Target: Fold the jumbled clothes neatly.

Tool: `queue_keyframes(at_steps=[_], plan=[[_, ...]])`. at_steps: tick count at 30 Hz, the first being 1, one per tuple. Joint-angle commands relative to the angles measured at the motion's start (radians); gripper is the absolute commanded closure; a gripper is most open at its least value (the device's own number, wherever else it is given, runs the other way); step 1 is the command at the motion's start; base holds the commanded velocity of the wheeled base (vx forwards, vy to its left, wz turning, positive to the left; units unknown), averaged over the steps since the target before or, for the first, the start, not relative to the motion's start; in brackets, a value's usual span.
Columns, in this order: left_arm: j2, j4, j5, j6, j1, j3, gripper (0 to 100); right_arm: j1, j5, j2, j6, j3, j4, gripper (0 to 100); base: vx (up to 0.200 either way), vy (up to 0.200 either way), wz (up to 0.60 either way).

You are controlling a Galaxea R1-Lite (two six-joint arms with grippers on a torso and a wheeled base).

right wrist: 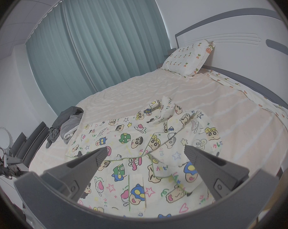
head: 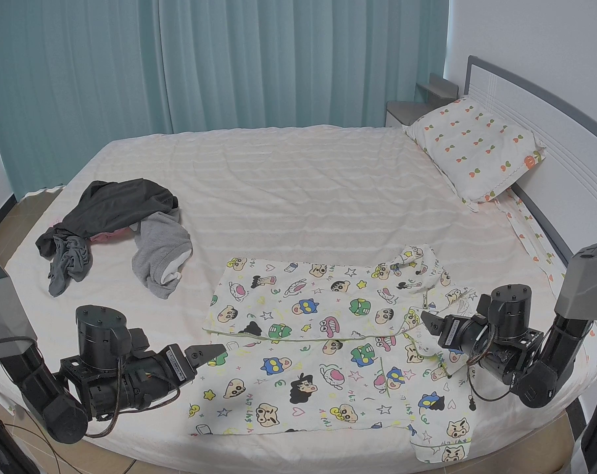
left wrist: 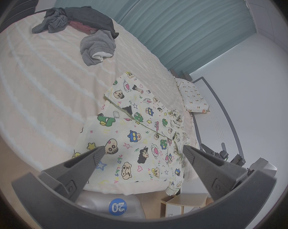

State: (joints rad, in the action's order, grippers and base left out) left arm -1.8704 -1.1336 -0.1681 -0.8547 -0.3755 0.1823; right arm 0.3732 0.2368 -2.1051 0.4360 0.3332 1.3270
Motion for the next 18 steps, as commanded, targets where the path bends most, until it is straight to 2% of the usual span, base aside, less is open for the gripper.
queue_keyframes(at_steps=[1, 7, 18], plan=[[-0.006, 0.0, -0.001, -0.003, 0.001, 0.003, 0, -0.002, -0.002, -0.004, 0.0, 0.001, 0.001, 0, 0.0, 0.0, 0.0], [-0.013, 0.0, -0.001, -0.027, 0.0, 0.008, 0, 0.0, -0.002, -0.004, 0.0, 0.001, 0.0, 0, 0.0, 0.0, 0.0], [-0.035, 0.0, -0.002, -0.027, 0.0, 0.009, 0, 0.0, -0.004, -0.007, 0.0, 0.003, 0.001, 0, 0.0, -0.2, 0.0]])
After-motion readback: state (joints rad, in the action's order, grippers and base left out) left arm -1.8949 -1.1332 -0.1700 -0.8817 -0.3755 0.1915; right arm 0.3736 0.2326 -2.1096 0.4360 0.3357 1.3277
